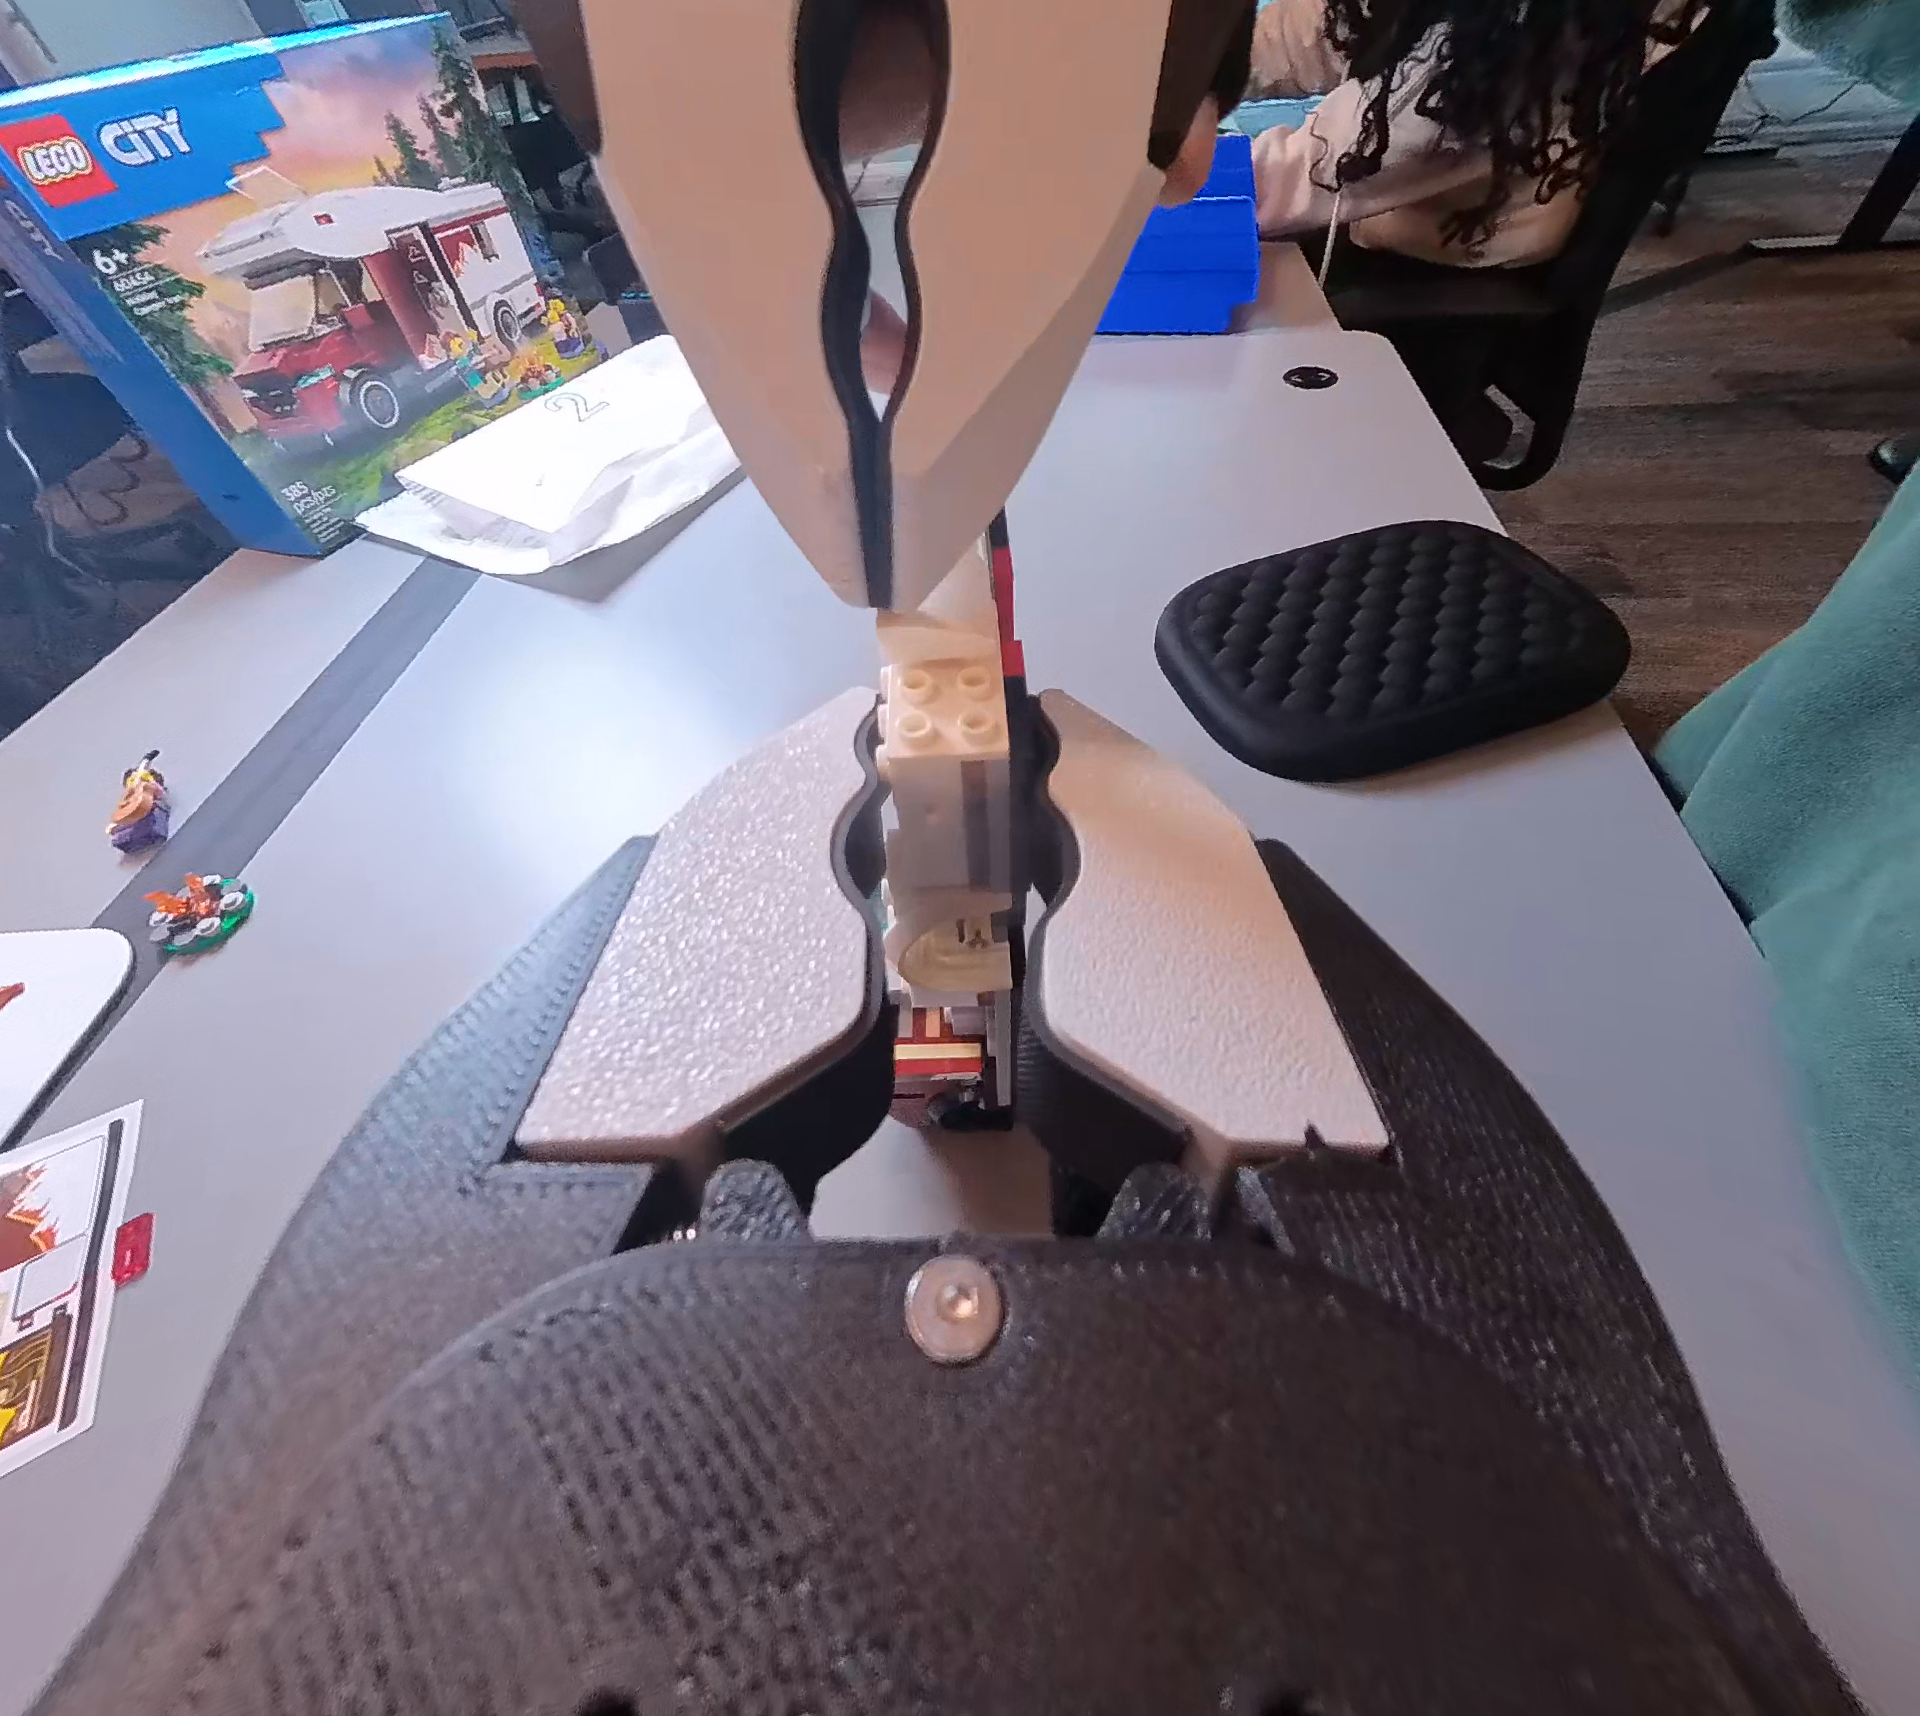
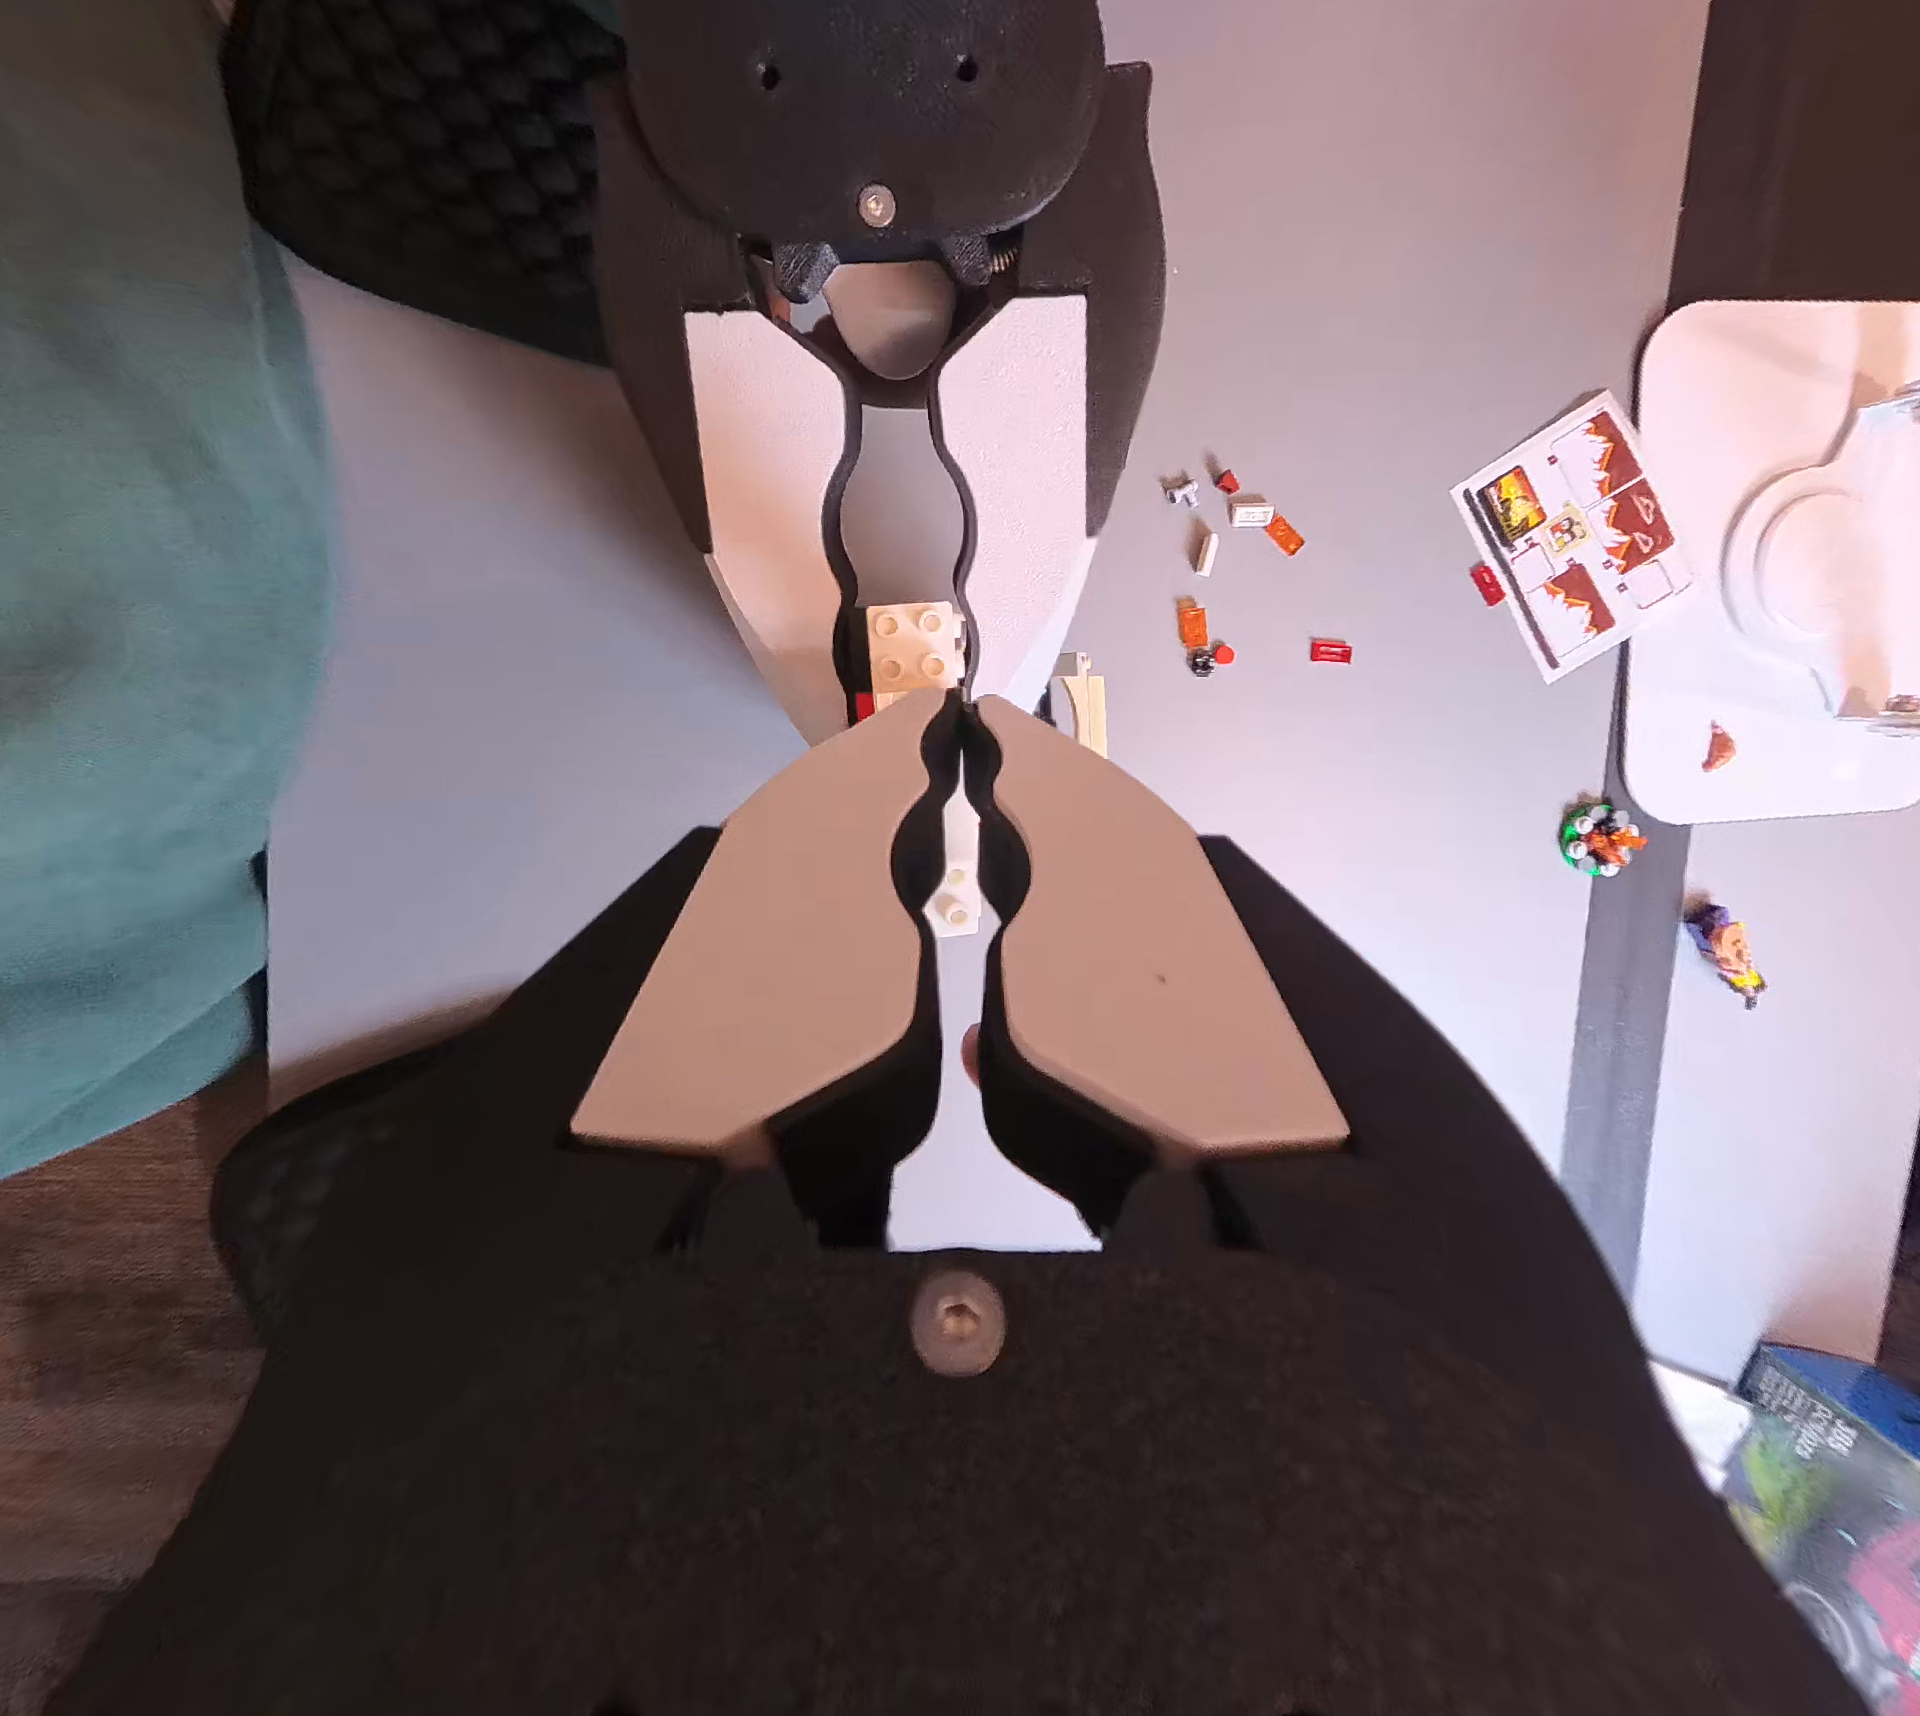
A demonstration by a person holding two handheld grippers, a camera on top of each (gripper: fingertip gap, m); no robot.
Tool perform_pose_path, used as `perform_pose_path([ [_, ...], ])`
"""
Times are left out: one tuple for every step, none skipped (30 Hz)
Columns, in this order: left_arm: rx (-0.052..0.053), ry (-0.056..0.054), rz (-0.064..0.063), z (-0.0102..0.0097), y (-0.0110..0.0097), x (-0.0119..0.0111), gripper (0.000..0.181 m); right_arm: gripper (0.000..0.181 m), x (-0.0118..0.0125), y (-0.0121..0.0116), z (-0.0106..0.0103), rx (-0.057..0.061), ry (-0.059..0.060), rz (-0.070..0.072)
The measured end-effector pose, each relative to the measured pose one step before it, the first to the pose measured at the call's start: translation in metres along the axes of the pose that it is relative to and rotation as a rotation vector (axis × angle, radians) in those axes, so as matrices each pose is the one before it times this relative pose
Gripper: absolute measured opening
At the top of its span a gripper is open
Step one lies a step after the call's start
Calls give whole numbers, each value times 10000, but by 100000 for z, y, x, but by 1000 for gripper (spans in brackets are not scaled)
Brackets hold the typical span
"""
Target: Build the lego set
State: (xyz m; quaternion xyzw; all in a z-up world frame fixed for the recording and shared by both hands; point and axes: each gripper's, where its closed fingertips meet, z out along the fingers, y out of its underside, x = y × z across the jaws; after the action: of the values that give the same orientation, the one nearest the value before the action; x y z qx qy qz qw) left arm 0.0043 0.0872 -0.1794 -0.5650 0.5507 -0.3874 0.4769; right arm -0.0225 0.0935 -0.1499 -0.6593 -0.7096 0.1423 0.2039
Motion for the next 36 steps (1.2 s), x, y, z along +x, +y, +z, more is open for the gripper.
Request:
perform_pose_path([
  [-15,5,32,-2,-8,33,24,0,-41,1,-13,-76,12,-53],
  [-30,-8,20,-42,26,-58,24,0,33,-43,14,-3,9,3],
  [12,24,-67,-36,6,-35,23,0,46,-23,13,34,-20,39],
  [58,8,-51,23,-13,-21,23,0,24,19,-12,-6,-31,23],
  [41,-12,-4,56,-20,12,24,0,13,29,-41,-51,4,-34],
  [-8,-22,-6,27,4,-51,24,0,41,-51,-28,-18,37,35],
  [-12,7,-68,10,0,-61,24,3,-92,-81,-4,9,-73,132],
  [10,11,-43,-3,-4,-36,24,3,-91,-37,4,18,-73,110],
  [10,-4,0,10,-4,-4,24,3,66,59,-33,-12,49,-20],
  [2,-16,19,-1,-3,-14,24,3,51,85,-34,-1,31,-21],
  [-3,-22,8,-6,3,-4,24,3,-29,41,-12,14,-55,77],
  [-3,-21,4,4,0,1,24,3,-9,28,-6,-10,-53,69],
  [-4,-60,20,21,-4,-50,24,3,25,36,-18,-60,-2,5],
  [-5,-4,8,3,-7,0,24,5,-46,33,-14,-93,-7,-15],
  [-7,-7,-12,-13,12,-11,24,9,-91,23,-25,-118,-20,-15],
  [-2,0,-19,-20,7,11,24,13,-98,50,-30,-122,-19,-20],
  [1,18,-3,6,-5,56,24,15,-61,-25,-59,-23,-11,17],
  [-2,-10,33,-2,-4,44,24,14,1,-70,-80,41,-13,69],
  [-4,3,35,15,-7,71,24,13,116,82,-24,-42,32,62],
  [-11,-21,26,4,-2,-5,24,11,107,229,73,-131,22,29],
  [-18,-34,17,-15,13,-57,24,11,-82,93,102,-41,-97,80],
  [-8,26,-13,-22,8,0,24,11,-76,9,31,-17,-85,76],
  [6,12,-2,6,1,28,24,11,-21,42,-4,-68,-42,9],
  [6,-14,36,17,-7,29,24,11,-30,27,11,-81,-51,18],
  [-15,-34,16,-13,10,-56,24,11,2,-9,20,-57,-50,46],
  [-21,-18,-43,-26,20,-96,24,11,24,-27,41,-33,-43,28],
  [-9,-26,-35,-25,15,-112,24,11,62,-17,23,-44,3,-11],
  [3,56,-49,-8,-3,16,24,11,-7,2,8,-74,-24,-33],
  [-4,60,15,4,2,89,24,11,-68,20,8,-85,-68,-27],
  [-35,-36,79,-12,13,-12,23,11,-41,-2,10,-58,-35,-47],
  [-35,-9,41,-19,9,-2,23,11,-19,-8,17,-33,0,-84],
  [-9,7,-43,0,6,-31,24,11,9,14,68,-49,35,-102],
  [16,14,-66,5,-10,-36,23,11,27,-6,54,-46,42,-86],
  [1,21,-18,-4,3,-1,24,11,21,-14,14,-56,4,-32],
  [-25,-2,51,-17,9,-10,23,11,9,-10,10,-66,-6,-17],
  [-17,-4,-5,-11,14,-32,24,11,26,-13,20,-69,6,-32],
])
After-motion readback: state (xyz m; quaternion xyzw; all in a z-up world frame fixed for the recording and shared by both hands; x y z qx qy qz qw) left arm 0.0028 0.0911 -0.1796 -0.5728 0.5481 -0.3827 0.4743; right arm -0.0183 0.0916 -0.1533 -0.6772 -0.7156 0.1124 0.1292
